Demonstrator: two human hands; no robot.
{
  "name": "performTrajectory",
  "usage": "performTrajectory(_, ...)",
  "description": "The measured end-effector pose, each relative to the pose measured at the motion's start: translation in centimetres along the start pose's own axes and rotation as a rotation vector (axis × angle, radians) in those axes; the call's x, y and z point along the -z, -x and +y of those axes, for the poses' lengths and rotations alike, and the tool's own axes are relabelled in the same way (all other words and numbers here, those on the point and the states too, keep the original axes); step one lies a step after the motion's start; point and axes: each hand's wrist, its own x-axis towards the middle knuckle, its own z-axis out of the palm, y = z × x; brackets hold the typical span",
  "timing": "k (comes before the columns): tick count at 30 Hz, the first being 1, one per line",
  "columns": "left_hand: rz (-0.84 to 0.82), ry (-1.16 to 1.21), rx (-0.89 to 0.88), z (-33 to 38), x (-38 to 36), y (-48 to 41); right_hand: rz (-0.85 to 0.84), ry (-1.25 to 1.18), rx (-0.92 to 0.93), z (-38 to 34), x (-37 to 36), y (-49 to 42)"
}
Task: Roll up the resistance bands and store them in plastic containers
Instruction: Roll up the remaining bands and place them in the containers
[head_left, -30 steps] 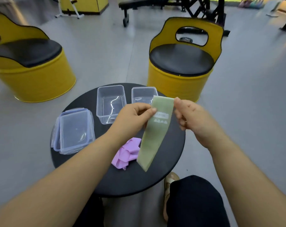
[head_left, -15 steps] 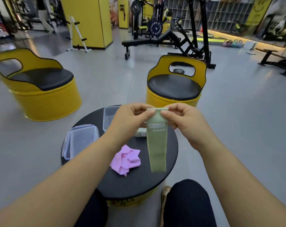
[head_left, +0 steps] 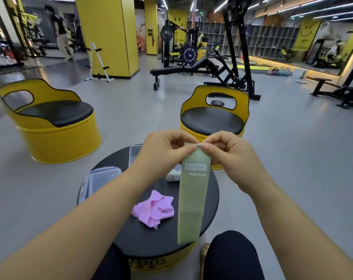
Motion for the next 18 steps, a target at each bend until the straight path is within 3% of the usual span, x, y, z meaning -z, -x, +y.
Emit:
performTrajectory(6,-0.066,0.030,0.012,0.1,0.2,0.9,-0.070,-0.091,-0.076,-0.4,0.2,0.7)
performTrajectory(14,-0.115,0.300,0.107,0.1,0.7,1.5,-0.129,-0.294,-0.161,-0.4,0.2,0.9)
performTrajectory(18,-0.162,0.281,0.089,0.0,1.4,1.7,-0.185,-0.341,-0.174,-0.2,0.0,0.8)
